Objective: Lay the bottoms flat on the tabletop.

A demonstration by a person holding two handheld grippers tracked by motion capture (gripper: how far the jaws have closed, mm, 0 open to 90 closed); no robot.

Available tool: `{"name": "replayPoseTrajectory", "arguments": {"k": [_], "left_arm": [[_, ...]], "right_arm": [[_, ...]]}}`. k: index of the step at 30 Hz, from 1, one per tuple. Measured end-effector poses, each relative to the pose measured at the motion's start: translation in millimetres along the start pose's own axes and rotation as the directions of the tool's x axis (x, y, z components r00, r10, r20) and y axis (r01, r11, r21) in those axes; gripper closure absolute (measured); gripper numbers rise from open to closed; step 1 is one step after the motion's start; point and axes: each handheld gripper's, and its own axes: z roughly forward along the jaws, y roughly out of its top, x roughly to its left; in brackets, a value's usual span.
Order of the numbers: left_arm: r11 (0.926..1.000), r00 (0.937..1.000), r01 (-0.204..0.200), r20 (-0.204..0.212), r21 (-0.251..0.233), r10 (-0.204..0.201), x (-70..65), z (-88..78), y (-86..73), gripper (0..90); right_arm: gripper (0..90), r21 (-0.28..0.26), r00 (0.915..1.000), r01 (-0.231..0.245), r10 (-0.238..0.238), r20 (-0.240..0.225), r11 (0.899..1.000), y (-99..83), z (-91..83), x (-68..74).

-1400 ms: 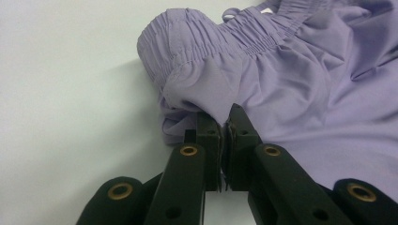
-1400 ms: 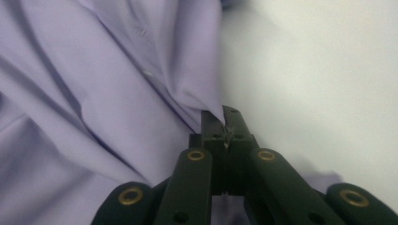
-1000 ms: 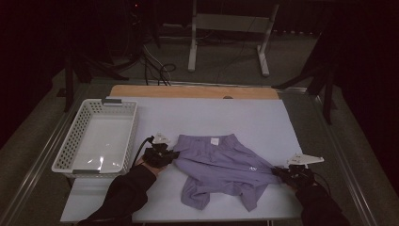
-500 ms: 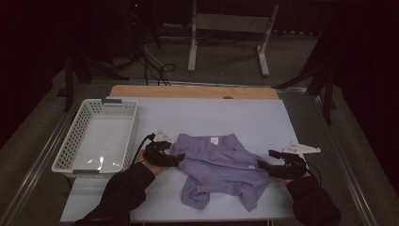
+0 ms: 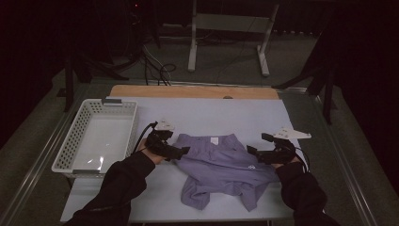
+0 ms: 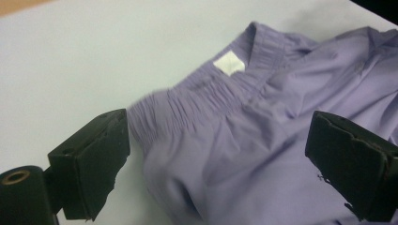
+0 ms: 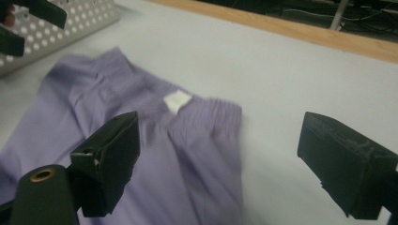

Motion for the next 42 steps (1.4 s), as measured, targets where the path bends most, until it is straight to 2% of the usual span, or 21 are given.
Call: {"name": "replayPoseTrajectory", "arguments": {"k": [3, 6, 7, 8, 10, 13, 16, 19, 20, 22, 23, 24, 25, 26, 27, 28, 30, 34, 38, 42], "left_arm": [[0.9999, 0.9998, 0.01, -0.016, -0.003, -0.01, 6.1, 6.1, 8.4, 11.9], [0.9994, 0.999, 0.031, -0.032, 0.018, -0.031, 13.3, 18.3, 13.7, 15.5], [0.9994, 0.999, 0.031, -0.032, 0.018, -0.031, 13.3, 18.3, 13.7, 15.6], [0.9987, 0.9988, 0.036, -0.035, 0.037, -0.034, 15.4, 25.8, 13.8, 15.6], [0.9972, 0.9981, 0.038, -0.05, 0.065, -0.035, 17.0, 34.2, 12.1, 16.6], [0.9933, 0.9963, 0.059, -0.069, 0.099, -0.052, 23.2, 47.4, 8.4, 20.6], [0.9889, 0.9932, 0.092, -0.082, 0.117, -0.082, 30.9, 58.8, 4.4, 25.2], [0.981, 0.9904, 0.121, -0.085, 0.152, -0.109, 36.4, 69.7, -0.5, 27.8], [0.9797, 0.9897, 0.125, -0.089, 0.156, -0.112, 37.1, 72.2, -2.1, 30.1], [0.9759, 0.9906, 0.125, -0.077, 0.179, -0.113, 38.4, 76.2, -4.7, 35.3], [0.9759, 0.9906, 0.125, -0.077, 0.179, -0.113, 38.4, 76.2, -4.7, 37.8], [0.9749, 0.9894, 0.126, -0.094, 0.183, -0.111, 38.4, 78.4, -6.6, 37.8], [0.9766, 0.9897, 0.122, -0.096, 0.177, -0.106, 38.3, 78.9, -7.3, 44.8], [0.9779, 0.9906, 0.118, -0.089, 0.172, -0.104, 38.5, 78.9, -7.6, 50.1], [0.98, 0.9898, 0.115, -0.102, 0.163, -0.099, 38.4, 78.0, -7.4, 56.1], [0.9826, 0.9898, 0.112, -0.105, 0.149, -0.097, 38.3, 76.9, -6.9, 67.2], [0.9856, 0.9924, 0.095, -0.091, 0.14, -0.082, 38.2, 73.9, -5.1, 80.3], [0.9926, 0.9937, 0.069, -0.094, 0.1, -0.06, 36.6, 68.1, 0.6, 83.9], [0.9963, 0.9914, 0.08, -0.106, 0.029, -0.077, 40.8, 61.0, 9.6, 83.9], [0.9989, 0.9902, 0.045, -0.131, -0.016, -0.047, 44.4, 59.9, 20.7, 83.8]], "right_arm": [[15.2, 0.018, 0.9999, -0.003, 0.003, 0.013, 1.0, 10.2, 14.1, -0.4], [15.3, 0.03, 0.9997, -0.006, 0.005, 0.024, 1.0, 18.9, 30.7, 0.0], [15.3, 0.03, 0.9997, -0.006, 0.005, 0.024, 1.0, 18.9, 30.7, 0.0], [13.7, 0.032, 0.9997, -0.012, 0.011, 0.02, 0.999, 21.0, 37.6, -0.4], [14.0, 0.066, 0.9992, -0.024, 0.022, 0.032, 0.998, 22.1, 54.3, -2.1], [17.8, 0.123, 0.9993, -0.017, 0.012, 0.035, 0.992, 18.8, 73.1, -2.4], [25.2, 0.197, 0.9988, -0.019, 0.009, 0.047, 0.98, 13.1, 89.6, -3.7], [34.5, 0.251, 0.9987, -0.026, 0.015, 0.048, 0.968, 6.5, 102.2, -5.9], [38.5, 0.262, 0.9983, -0.029, 0.014, 0.057, 0.965, 4.6, 105.3, -6.3], [46.4, 0.279, 0.999, -0.032, 0.022, 0.04, 0.96, 1.5, 108.8, -7.5], [46.4, 0.279, 0.999, -0.032, 0.022, 0.04, 0.96, 1.5, 108.8, -7.5], [55.8, 0.288, 0.9991, -0.036, 0.027, 0.033, 0.957, 0.3, 109.7, -7.5], [64.6, 0.294, 0.9995, -0.02, 0.012, 0.029, 0.956, -0.7, 109.6, -7.6], [75.0, 0.292, 0.9998, -0.017, 0.012, 0.018, 0.956, -0.4, 108.5, -7.9], [80.2, 0.284, 0.9998, -0.018, 0.016, 0.009, 0.959, 0.2, 107.3, -8.0], [81.1, 0.272, 0.9998, -0.019, 0.015, 0.016, 0.962, 1.7, 105.8, -6.4], [82.5, 0.255, 0.9997, -0.019, 0.014, 0.018, 0.967, 3.7, 103.2, -6.5], [82.9, 0.212, 0.9992, -0.019, 0.012, 0.037, 0.977, 9.1, 96.5, -7.7], [83.0, 0.143, 0.9973, -0.054, 0.047, 0.057, 0.988, 15.7, 89.6, -13.8], [83.0, 0.114, 0.9963, -0.065, 0.058, 0.063, 0.991, 24.4, 90.2, -18.0]]}}
